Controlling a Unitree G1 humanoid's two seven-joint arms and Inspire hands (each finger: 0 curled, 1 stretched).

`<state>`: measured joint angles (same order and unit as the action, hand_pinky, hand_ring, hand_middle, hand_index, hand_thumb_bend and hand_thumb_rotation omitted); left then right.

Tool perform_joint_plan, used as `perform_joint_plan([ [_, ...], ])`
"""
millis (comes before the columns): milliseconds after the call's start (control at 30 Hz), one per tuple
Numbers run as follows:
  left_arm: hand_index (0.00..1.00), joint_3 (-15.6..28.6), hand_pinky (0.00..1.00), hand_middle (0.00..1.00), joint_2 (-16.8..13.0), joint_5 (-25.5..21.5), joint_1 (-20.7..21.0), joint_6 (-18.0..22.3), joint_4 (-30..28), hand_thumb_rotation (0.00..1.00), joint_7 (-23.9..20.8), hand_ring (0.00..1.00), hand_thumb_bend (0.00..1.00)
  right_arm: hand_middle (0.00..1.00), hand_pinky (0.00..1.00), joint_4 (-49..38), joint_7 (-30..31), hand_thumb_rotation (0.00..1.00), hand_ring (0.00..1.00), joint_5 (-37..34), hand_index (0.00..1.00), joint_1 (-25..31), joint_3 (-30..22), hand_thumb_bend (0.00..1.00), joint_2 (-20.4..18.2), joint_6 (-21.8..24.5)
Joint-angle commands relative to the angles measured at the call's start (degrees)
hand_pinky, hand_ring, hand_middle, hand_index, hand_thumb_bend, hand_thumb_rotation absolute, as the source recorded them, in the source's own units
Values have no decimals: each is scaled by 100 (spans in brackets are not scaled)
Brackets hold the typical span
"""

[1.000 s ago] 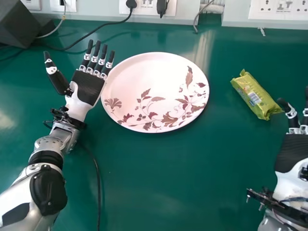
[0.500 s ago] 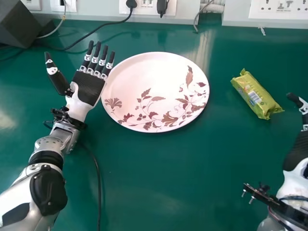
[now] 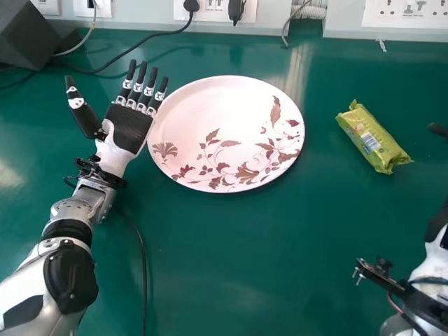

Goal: Pick up biscuit and place it in the plate

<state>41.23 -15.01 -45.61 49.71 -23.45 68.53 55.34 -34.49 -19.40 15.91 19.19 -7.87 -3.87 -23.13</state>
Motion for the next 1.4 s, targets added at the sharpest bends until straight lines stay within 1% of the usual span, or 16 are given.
perform_joint_plan([
  [0,100,-23,98,100,73,73,-231,21,106,94,47,97,100,84,64,-185,-143,74,76,352,92,-30,-90,74,-265,228],
  [33,100,-18,95,99,72,68,-232,20,110,93,47,95,100,84,64,-215,-180,72,77,450,92,-45,-102,73,-253,288],
  [67,100,-12,95,99,71,63,-231,13,109,93,18,95,100,84,64,-272,-227,72,77,626,93,-62,-125,73,-256,391],
  [167,100,-9,86,96,55,61,-234,-9,126,94,41,91,100,84,64,-473,-344,71,77,1189,93,-81,-134,74,-265,739],
  [333,100,-14,86,97,62,68,-231,3,125,95,21,92,100,84,64,-846,-295,73,77,1931,92,-57,-72,74,-226,1288],
  [433,100,-7,84,98,65,56,-226,-26,129,94,25,92,100,84,64,-1059,-244,73,76,2368,93,-33,33,74,-264,1638],
  [600,100,-19,85,99,90,71,-223,31,125,92,55,93,100,84,64,-1151,-149,76,77,2751,93,11,39,74,-91,1936],
  [733,100,-14,83,100,111,63,-216,34,112,90,-23,94,100,83,63,-1243,22,75,76,3105,92,-18,-47,74,21,2170],
  [833,100,-22,81,100,122,68,-215,38,120,89,21,94,100,84,64,-1309,164,77,77,3485,93,-72,-90,74,70,2371],
  [867,100,-22,79,100,129,68,-213,44,124,89,22,93,100,84,64,-1330,222,76,77,3612,93,-101,-96,74,72,2458],
  [967,100,-5,77,99,142,50,-211,31,128,92,-2,92,100,84,64,-1394,432,76,76,4079,92,-167,-89,73,64,2726],
  [1033,100,9,81,100,150,35,-208,11,127,93,-23,92,100,84,64,-1427,588,75,76,4338,92,-232,-91,73,96,2872],
  [1133,100,8,91,100,154,36,-205,5,125,93,-28,95,100,84,64,-1457,833,76,76,4597,93,-321,-107,73,127,3066],
  [1300,100,-1,96,100,166,48,-206,33,125,96,-8,95,100,84,65,-1480,1240,74,77,4995,93,-487,-135,73,162,3376],
  [1367,100,4,96,100,172,43,-198,34,138,97,15,94,100,84,65,-1490,1414,74,77,5139,92,-561,-148,74,200,3468],
])
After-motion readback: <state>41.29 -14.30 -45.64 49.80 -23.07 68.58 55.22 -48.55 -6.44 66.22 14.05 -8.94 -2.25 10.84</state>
